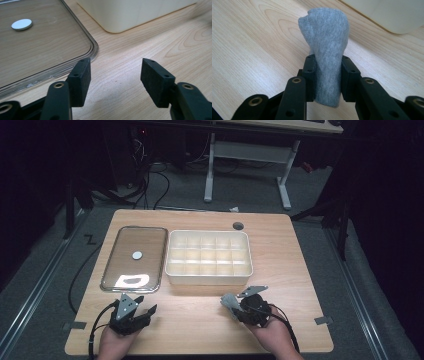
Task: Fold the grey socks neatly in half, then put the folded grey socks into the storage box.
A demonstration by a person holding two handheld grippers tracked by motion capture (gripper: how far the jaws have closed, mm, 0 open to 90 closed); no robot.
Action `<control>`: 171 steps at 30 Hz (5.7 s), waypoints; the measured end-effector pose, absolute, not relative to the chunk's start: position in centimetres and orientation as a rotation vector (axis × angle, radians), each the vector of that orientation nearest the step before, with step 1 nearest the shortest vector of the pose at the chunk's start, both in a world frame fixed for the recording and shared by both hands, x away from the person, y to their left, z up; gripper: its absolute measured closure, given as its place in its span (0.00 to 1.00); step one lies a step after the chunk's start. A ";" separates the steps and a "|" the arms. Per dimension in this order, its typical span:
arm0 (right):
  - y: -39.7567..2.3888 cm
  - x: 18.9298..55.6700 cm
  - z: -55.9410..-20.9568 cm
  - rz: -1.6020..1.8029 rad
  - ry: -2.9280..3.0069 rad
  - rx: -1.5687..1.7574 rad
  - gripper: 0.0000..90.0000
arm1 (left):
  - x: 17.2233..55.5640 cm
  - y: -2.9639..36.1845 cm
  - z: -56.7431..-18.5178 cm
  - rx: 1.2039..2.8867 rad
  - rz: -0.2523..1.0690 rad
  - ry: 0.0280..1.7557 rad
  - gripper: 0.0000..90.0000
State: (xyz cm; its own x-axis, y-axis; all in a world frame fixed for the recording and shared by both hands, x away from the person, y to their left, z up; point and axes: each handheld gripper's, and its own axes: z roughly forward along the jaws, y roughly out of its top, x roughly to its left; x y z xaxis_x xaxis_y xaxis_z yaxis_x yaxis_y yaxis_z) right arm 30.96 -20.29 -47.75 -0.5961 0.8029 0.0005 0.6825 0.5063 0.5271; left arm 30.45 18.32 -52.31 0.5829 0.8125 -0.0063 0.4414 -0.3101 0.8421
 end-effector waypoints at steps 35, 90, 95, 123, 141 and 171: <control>-23.0 35.5 -38.7 0.637 2.511 1.296 0.78 | 30.0 18.0 -52.0 1.939 0.424 0.925 0.45; -20.0 47.3 -43.8 0.131 2.654 1.526 0.79 | 29.9 18.2 -52.3 1.960 0.433 0.900 0.48; -19.5 47.6 -44.4 0.070 2.678 1.494 0.79 | 29.9 18.2 -52.3 1.964 0.429 0.896 0.48; -18.9 48.0 -46.3 0.010 2.685 1.502 0.75 | 29.8 18.0 -52.3 1.971 0.430 0.881 0.48; -19.4 47.4 -42.5 0.169 2.668 1.504 0.65 | 29.9 18.0 -52.3 1.975 0.419 0.880 0.47; -19.2 47.7 -42.1 0.123 2.665 1.452 1.00 | 29.9 17.7 -52.6 1.991 0.407 0.870 0.47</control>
